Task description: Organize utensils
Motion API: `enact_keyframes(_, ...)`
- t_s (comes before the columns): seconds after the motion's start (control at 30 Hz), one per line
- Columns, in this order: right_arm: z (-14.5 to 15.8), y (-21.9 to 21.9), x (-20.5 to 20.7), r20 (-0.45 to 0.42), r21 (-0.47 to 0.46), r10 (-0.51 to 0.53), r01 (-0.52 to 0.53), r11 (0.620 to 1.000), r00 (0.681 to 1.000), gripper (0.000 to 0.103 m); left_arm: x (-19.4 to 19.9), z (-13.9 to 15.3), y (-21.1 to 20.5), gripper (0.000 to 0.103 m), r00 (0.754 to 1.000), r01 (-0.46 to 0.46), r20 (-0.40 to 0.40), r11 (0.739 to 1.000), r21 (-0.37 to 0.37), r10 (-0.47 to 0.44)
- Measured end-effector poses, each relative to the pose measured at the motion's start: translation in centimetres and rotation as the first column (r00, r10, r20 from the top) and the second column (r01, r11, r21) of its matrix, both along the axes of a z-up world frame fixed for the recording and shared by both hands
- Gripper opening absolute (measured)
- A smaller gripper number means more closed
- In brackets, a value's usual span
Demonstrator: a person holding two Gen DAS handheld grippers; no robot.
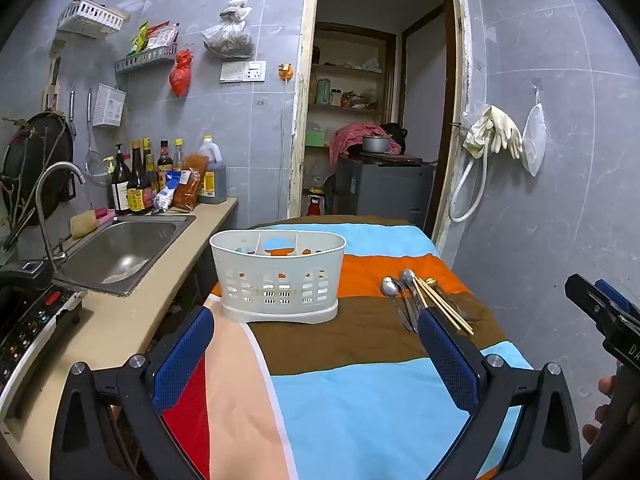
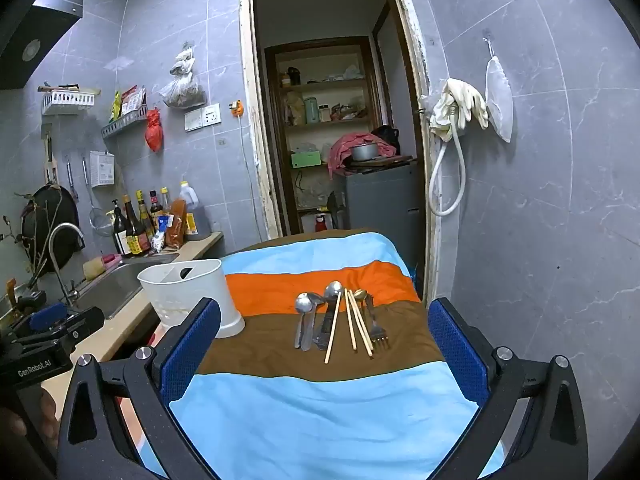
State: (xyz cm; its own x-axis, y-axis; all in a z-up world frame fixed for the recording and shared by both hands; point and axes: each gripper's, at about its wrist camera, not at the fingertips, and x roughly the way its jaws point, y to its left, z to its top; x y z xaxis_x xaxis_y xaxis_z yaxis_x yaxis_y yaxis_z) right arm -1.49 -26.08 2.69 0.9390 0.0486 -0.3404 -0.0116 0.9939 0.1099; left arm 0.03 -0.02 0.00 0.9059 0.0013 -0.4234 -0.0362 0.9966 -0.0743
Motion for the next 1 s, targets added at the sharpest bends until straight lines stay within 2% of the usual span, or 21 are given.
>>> enact_keyframes(1.0, -0.7, 1.1, 0.1, -0.002, 0.01, 0.01, -0.01, 1.0, 1.0, 0.102, 0.1, -0.2, 1.0, 0.102, 1.0, -0.003, 0.005, 1.0, -0.012, 0.003)
